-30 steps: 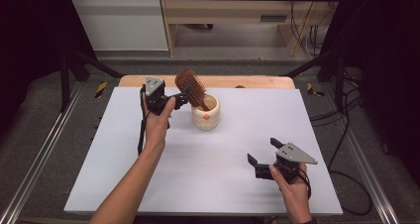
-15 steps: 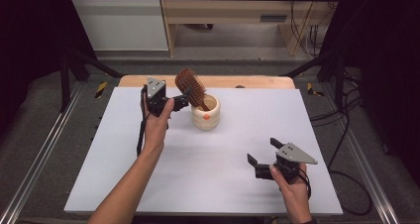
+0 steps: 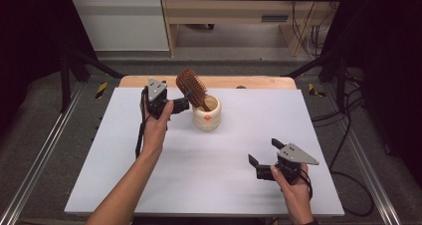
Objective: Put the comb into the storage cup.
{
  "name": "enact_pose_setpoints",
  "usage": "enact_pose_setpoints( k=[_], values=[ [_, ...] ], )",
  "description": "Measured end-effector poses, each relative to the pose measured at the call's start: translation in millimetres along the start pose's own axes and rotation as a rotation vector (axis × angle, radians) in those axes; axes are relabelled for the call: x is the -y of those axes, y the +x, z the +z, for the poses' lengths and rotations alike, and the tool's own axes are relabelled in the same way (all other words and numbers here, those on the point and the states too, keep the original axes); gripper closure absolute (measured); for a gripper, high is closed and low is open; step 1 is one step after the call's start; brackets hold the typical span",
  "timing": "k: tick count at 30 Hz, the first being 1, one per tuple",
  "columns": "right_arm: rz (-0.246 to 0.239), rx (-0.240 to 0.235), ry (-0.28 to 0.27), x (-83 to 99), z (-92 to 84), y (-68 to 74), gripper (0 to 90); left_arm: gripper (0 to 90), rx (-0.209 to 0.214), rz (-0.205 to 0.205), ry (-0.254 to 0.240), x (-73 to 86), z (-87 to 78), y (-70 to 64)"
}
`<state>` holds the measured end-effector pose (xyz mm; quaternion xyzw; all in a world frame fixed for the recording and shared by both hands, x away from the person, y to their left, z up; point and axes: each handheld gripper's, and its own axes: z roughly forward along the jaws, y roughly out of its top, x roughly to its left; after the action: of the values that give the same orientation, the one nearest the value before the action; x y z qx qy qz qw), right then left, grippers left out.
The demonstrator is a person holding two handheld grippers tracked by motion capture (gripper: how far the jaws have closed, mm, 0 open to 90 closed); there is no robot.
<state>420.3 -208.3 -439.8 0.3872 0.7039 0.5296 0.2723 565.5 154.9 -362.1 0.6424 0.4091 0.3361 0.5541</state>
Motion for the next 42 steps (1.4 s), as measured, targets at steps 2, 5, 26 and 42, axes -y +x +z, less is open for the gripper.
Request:
enact_pose_setpoints(
  k=[2, 5, 26, 42],
  values=[
    [-0.004, 0.002, -0.006, -0.3, -0.3, 0.1, 3.1, 2.9, -0.004, 0.023, 0.001, -0.7, -1.3, -1.7],
    [-0.004, -0.001, 0.000, 0.0, 0.2, 0.1, 3.0, 2.8, -0.005, 0.058, -0.001, -2.0, -3.6, -5.2],
    [-0.018, -0.004, 0.005, 0.0, 1.8, 1.7, 3.0, 2.4, 0.040, 0.144, 0.003, -12.3, -28.4, -22.9],
    [-0.030, 0.011, 0.007, 2.3, 4.9, 3.6, 4.9, 2.6, 0.085, 0.114, 0.006, -15.4, -62.7, -18.2]
  ],
)
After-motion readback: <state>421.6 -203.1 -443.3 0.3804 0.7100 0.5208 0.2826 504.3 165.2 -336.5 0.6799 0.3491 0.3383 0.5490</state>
